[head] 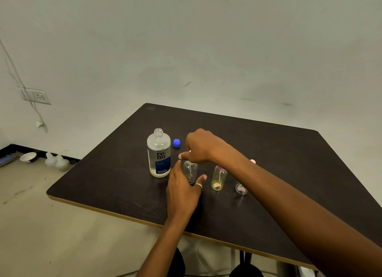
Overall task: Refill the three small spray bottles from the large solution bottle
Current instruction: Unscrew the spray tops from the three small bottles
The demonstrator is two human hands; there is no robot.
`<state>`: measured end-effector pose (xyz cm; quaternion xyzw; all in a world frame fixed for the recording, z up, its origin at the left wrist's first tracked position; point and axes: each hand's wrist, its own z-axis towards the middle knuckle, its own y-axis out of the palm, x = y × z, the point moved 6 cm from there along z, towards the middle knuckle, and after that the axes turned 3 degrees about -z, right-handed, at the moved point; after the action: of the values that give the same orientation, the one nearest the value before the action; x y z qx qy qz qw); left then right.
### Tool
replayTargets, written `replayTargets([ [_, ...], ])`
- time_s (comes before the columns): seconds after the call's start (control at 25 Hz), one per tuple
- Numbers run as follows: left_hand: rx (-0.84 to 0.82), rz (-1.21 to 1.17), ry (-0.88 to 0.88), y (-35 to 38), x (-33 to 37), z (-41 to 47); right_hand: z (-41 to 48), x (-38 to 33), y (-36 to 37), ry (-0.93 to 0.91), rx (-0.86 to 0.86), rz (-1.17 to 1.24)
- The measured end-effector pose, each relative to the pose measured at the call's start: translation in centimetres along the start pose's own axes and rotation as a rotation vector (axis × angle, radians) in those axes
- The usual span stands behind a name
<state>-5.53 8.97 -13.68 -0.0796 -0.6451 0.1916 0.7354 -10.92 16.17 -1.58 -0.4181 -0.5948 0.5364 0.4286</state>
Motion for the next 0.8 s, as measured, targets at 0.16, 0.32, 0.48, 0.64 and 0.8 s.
replayTargets([
  [0.16, 0.036, -0.01, 0.019, -0.2, -0.2, 1.0, 0.0, -0.5, 0.4, 0.018, 0.028, -0.041],
  [0.32, 0.035, -0.015, 0.053, -0.4, -0.2, 1.0, -0.2, -1.1, 0.5, -0.05, 0.053, -0.051],
  [0.48, 0.029, -0.044, 0.064, -0.5, -0.2, 1.0, -0.4, -1.7, 0.7, -0.139, 0.031, -0.084],
  [0.64, 0.04, -0.032, 0.092, -0.5, -0.1, 1.0, -0.9, -1.9, 0.3, -0.205, -0.036, -0.052],
  [0.8, 0.04, -0.033, 0.087, -0.6, -0.1, 1.0, -1.2, -2.2, 0.3, -0.212, -0.062, -0.071],
])
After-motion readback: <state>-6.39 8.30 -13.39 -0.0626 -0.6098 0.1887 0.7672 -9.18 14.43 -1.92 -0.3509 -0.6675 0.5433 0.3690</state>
